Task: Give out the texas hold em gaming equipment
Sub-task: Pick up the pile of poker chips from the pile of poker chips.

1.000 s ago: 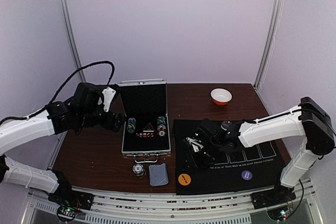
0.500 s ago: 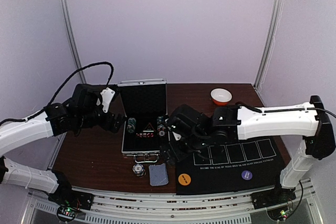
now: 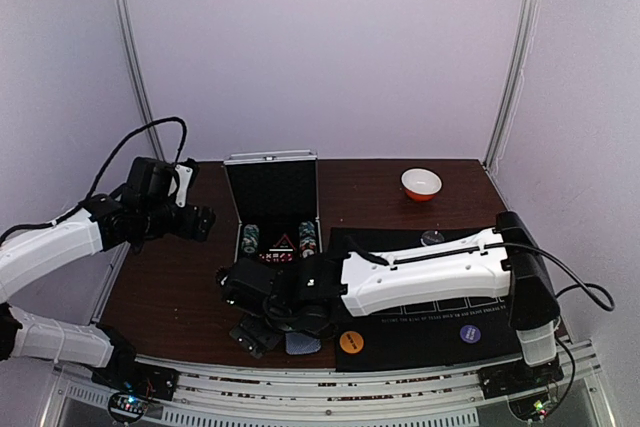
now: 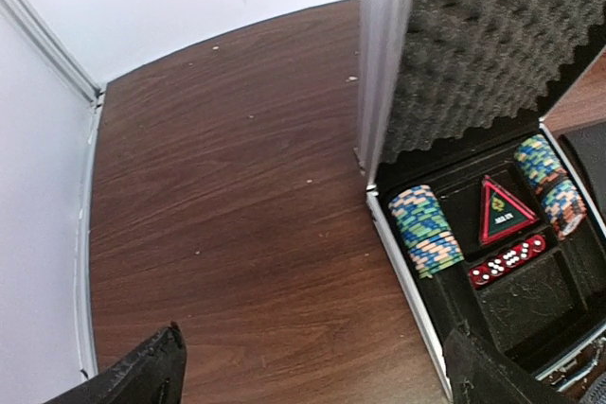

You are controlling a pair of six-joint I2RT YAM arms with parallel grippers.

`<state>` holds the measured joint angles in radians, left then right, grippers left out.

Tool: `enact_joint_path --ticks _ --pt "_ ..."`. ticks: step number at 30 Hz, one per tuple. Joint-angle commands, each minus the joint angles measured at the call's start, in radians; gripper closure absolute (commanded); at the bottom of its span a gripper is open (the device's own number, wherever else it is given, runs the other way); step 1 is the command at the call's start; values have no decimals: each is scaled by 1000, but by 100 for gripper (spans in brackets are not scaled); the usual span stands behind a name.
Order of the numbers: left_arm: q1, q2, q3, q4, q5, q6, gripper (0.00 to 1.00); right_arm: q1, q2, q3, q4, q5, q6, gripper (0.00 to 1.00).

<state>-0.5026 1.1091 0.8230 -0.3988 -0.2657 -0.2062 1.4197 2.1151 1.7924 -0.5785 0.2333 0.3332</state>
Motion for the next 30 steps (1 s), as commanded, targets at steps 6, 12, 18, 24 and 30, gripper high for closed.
enact_joint_path --ticks 6,12,18,24,30 --pt "4 -26 -22 50 54 -12 2 -35 100 94 -66 -1 -3 0" --pt "4 -28 -25 55 73 -9 2 -44 129 106 -65 -46 -10 3" --pt "5 -27 -26 59 89 -4 2 -51 162 113 -69 -53 -12 14" --pt "4 -28 -28 60 94 -3 2 -54 190 138 -84 -52 -14 28" --pt "5 -33 -31 64 96 -1 2 -53 187 139 -80 -45 -11 39"
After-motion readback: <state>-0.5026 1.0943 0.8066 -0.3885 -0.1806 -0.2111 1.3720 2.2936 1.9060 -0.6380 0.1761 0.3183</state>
